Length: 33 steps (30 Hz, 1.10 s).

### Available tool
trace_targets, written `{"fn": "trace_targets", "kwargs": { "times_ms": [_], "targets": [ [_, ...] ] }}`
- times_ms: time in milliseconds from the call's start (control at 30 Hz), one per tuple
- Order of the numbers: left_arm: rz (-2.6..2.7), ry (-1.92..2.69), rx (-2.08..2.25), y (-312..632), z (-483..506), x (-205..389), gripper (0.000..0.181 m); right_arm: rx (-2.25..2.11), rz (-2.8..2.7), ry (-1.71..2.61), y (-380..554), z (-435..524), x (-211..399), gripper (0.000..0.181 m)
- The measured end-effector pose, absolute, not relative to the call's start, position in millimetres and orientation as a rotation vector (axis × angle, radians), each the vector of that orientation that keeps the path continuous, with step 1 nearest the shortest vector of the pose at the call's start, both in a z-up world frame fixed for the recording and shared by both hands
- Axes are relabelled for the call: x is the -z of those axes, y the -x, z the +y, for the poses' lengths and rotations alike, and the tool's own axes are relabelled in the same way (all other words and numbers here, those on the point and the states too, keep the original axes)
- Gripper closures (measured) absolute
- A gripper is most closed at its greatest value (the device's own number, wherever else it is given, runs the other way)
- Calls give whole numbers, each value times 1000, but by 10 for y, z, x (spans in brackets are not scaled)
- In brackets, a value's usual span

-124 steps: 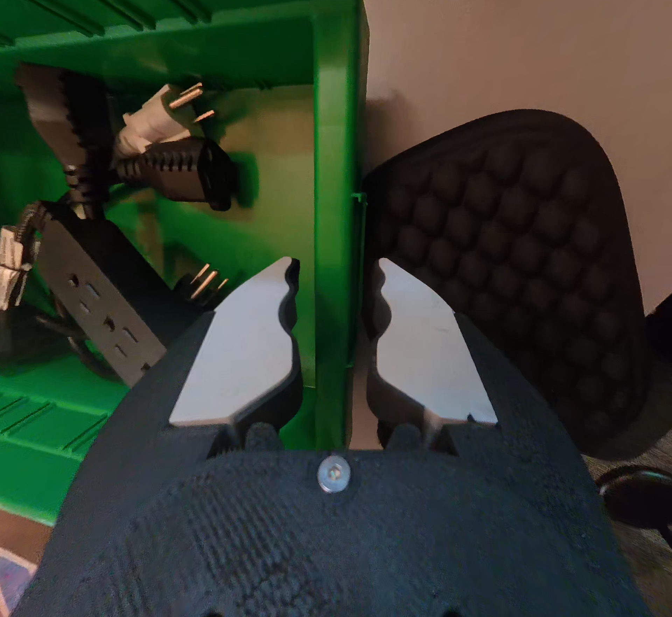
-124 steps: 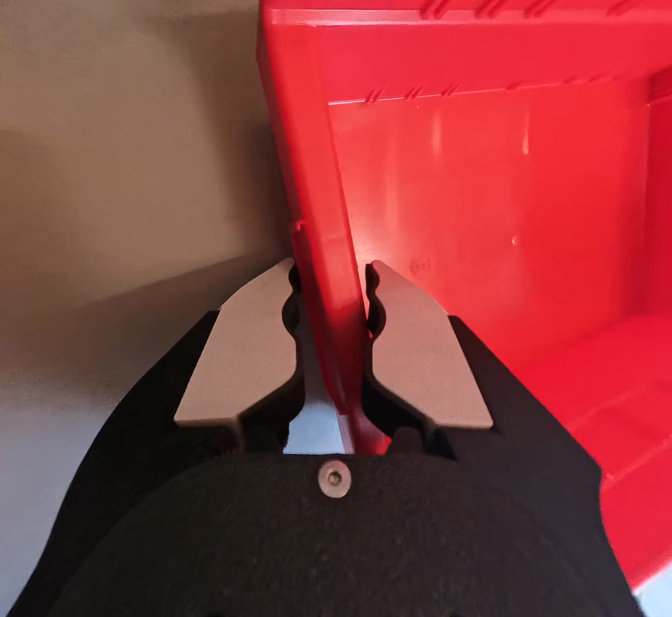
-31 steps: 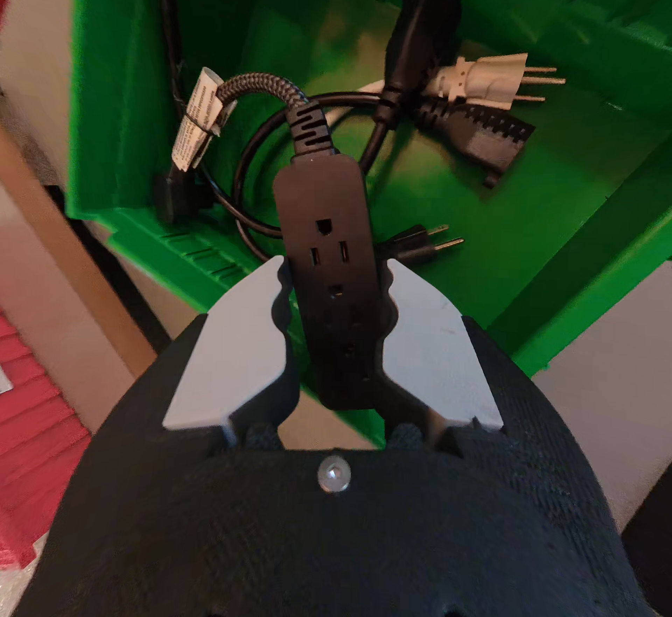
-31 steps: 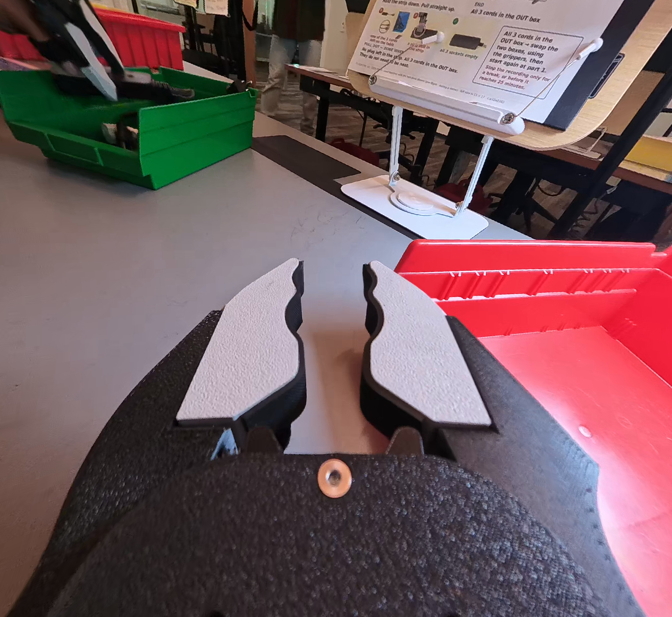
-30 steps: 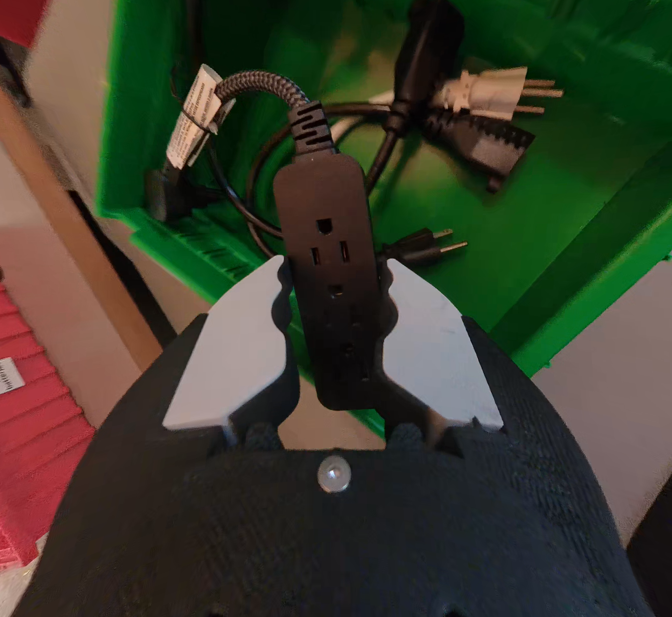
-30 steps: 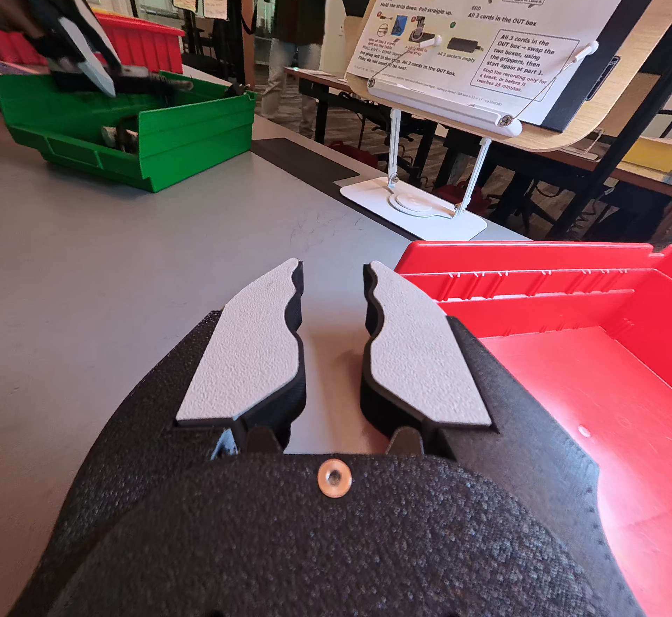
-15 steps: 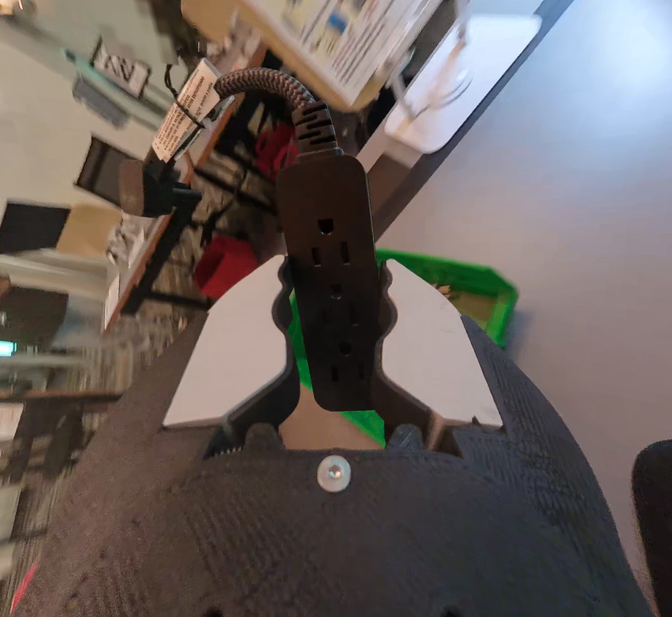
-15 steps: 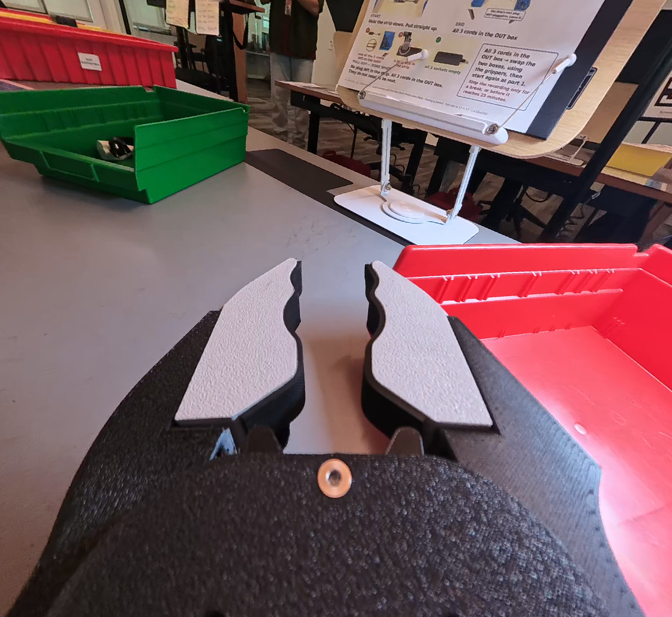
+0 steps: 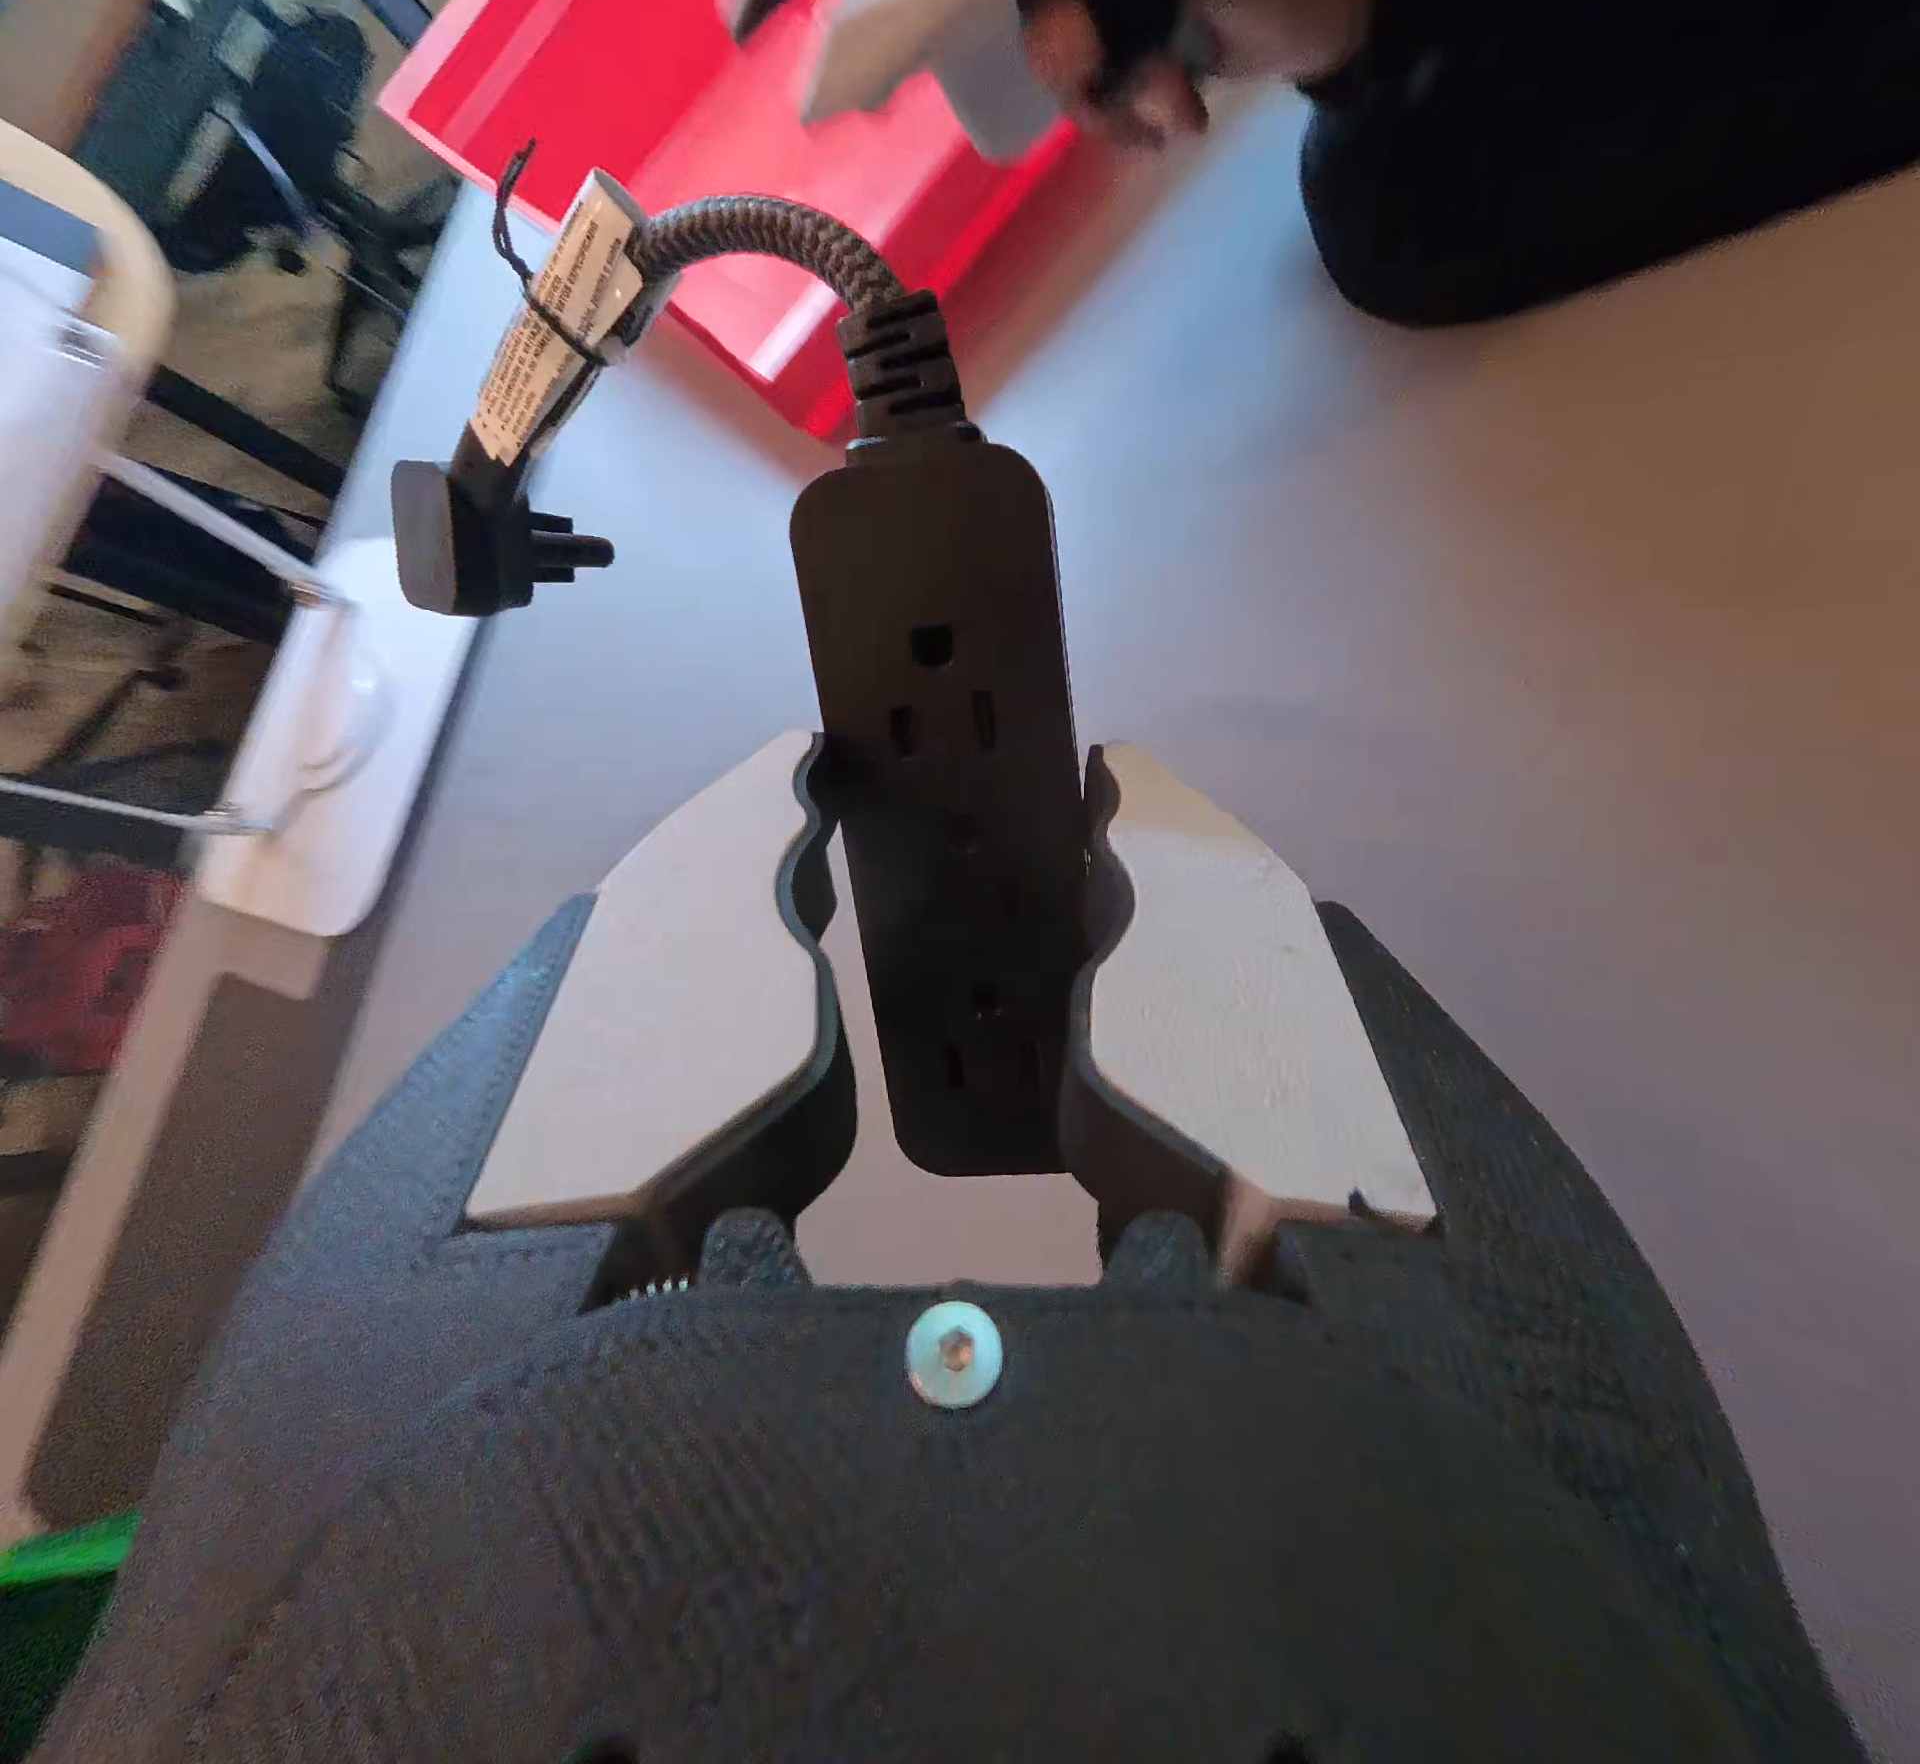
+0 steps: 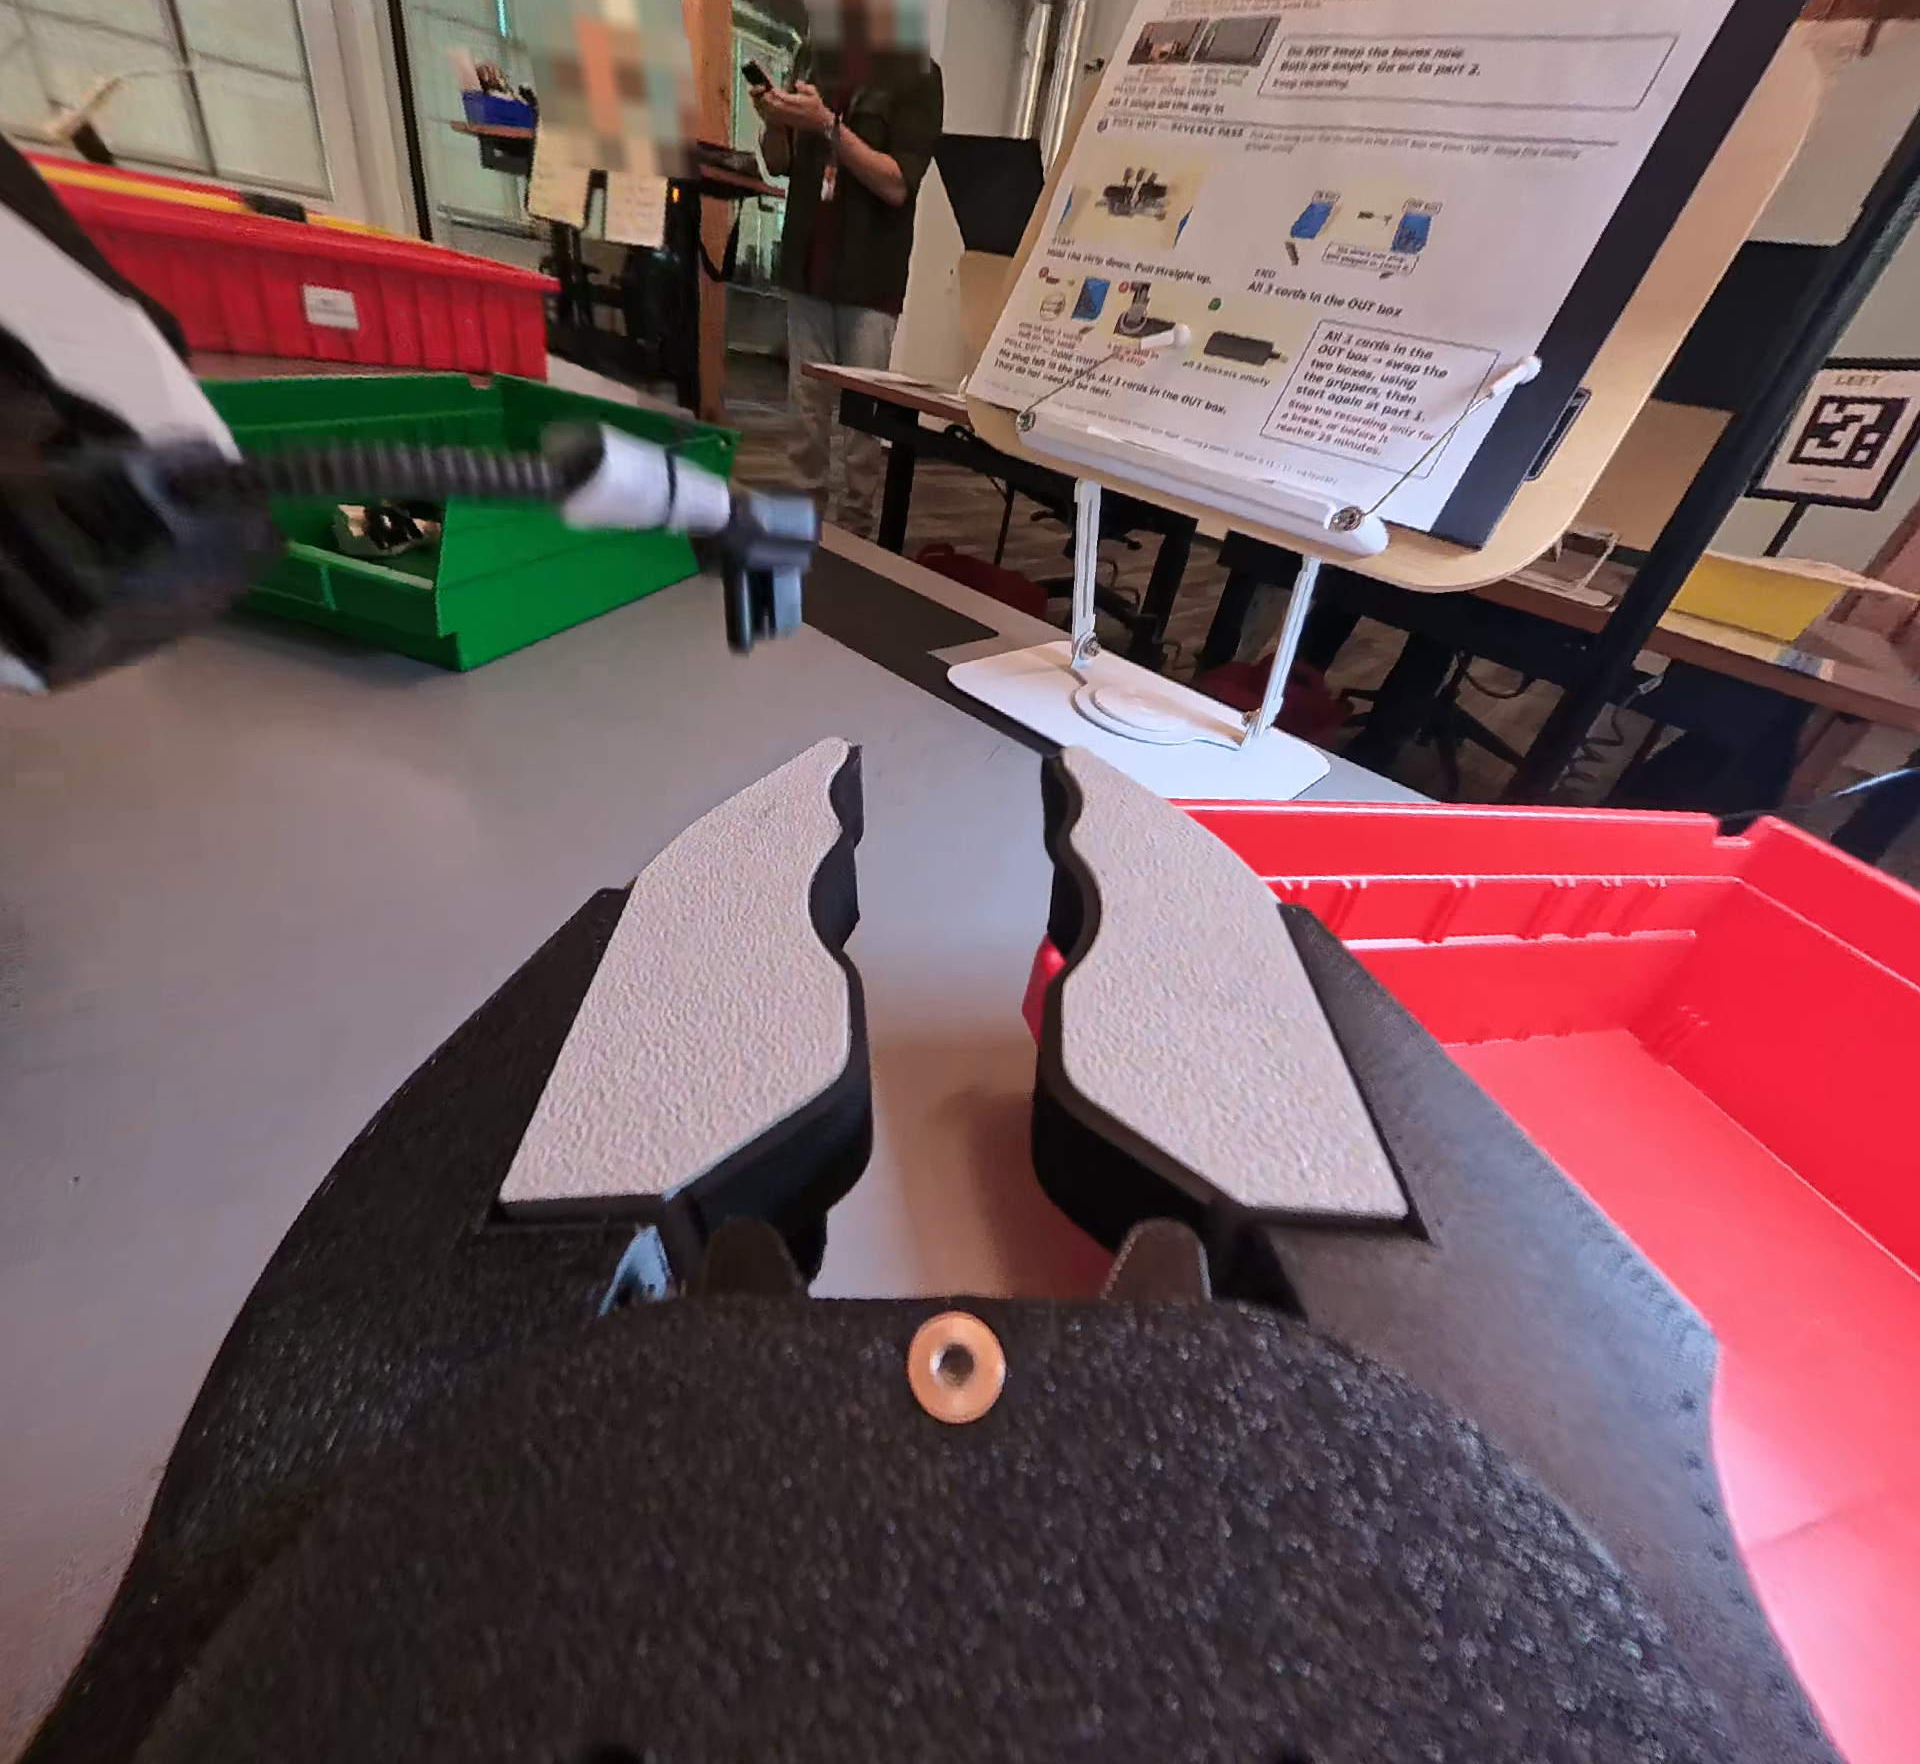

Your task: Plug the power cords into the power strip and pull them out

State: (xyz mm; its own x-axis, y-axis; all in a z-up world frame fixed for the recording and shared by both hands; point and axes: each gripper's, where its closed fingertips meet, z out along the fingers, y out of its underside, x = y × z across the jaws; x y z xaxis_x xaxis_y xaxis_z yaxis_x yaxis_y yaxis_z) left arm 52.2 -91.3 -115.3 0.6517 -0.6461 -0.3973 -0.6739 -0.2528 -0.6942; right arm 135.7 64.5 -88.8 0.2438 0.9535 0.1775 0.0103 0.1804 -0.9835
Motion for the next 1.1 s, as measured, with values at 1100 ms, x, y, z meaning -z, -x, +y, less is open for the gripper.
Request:
{"fn": "trace_targets", "kwargs": {
  "times_ms": [1100],
  "targets": [
    [1319, 2135, 211, -693, -1212, 2144, 134, -935, -1361, 1219, -1058, 318, 1295, 150]
  ]
}}
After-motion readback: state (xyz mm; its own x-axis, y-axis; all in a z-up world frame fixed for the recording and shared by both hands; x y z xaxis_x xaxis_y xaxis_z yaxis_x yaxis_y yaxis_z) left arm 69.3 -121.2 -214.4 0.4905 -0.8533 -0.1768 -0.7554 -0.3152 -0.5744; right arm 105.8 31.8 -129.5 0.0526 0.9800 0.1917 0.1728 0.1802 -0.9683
